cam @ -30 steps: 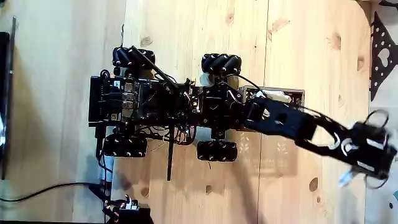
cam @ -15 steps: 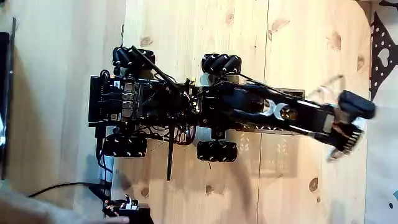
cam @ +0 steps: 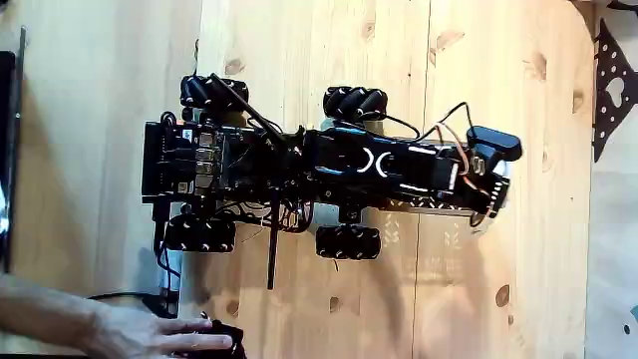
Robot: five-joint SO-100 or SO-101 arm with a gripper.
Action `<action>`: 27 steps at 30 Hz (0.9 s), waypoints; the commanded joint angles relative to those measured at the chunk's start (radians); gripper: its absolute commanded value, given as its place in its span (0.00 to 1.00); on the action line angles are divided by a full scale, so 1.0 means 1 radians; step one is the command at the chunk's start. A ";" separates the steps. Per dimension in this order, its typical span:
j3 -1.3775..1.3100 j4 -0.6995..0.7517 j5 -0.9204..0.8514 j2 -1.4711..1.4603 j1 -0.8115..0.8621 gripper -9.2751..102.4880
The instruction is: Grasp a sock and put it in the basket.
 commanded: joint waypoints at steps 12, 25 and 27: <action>0.342 0.107 -0.132 0.267 0.052 0.08; 0.443 0.172 -0.252 0.327 0.071 0.36; 0.443 0.156 -0.253 0.327 0.074 0.36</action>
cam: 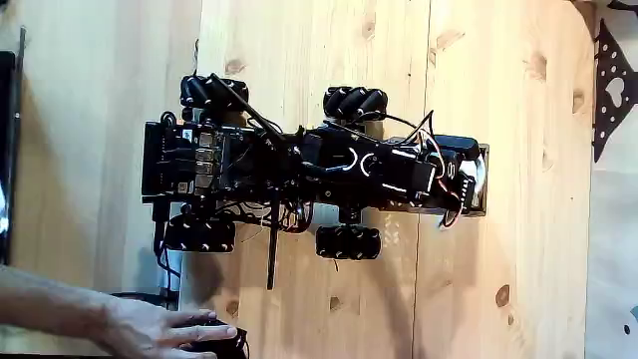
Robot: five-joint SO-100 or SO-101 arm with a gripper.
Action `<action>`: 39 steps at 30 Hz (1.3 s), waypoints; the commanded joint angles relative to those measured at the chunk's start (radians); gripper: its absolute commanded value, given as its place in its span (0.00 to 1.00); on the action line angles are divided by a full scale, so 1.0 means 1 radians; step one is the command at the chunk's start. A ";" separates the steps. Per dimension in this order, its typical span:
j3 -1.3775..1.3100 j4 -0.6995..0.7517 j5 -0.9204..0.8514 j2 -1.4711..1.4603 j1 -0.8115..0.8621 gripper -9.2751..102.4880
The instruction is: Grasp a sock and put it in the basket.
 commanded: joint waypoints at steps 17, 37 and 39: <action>-0.051 -0.199 0.048 -0.006 -0.083 0.12; 0.008 0.141 0.098 0.012 -0.146 0.09; 0.008 0.141 0.094 0.012 -0.107 0.09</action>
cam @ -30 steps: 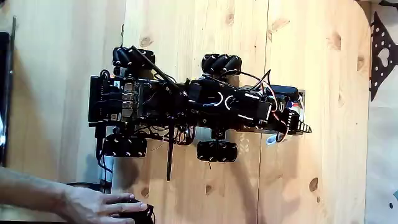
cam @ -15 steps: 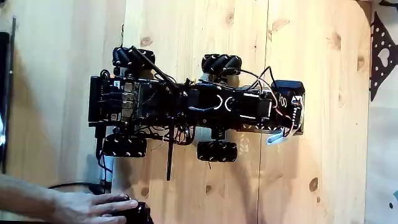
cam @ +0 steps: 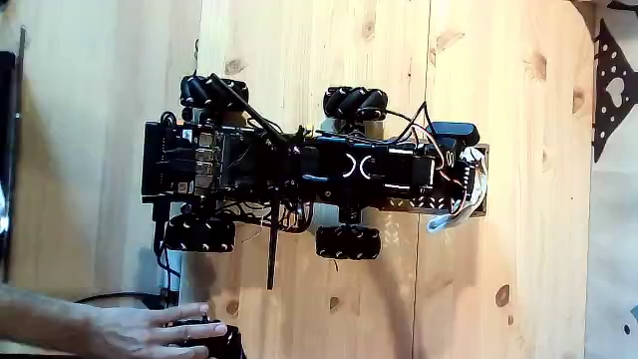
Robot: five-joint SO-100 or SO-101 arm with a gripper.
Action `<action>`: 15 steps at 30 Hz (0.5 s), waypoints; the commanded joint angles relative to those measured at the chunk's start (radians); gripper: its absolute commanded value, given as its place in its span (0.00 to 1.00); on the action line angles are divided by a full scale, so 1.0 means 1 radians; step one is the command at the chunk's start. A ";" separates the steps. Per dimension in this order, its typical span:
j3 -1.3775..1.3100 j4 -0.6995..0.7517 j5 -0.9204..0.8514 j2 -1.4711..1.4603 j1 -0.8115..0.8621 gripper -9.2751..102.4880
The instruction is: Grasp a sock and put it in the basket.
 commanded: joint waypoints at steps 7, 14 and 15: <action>0.009 0.135 -0.008 0.006 0.077 0.09; 0.009 0.135 -0.008 0.006 0.077 0.09; 0.009 0.135 -0.008 0.006 0.077 0.09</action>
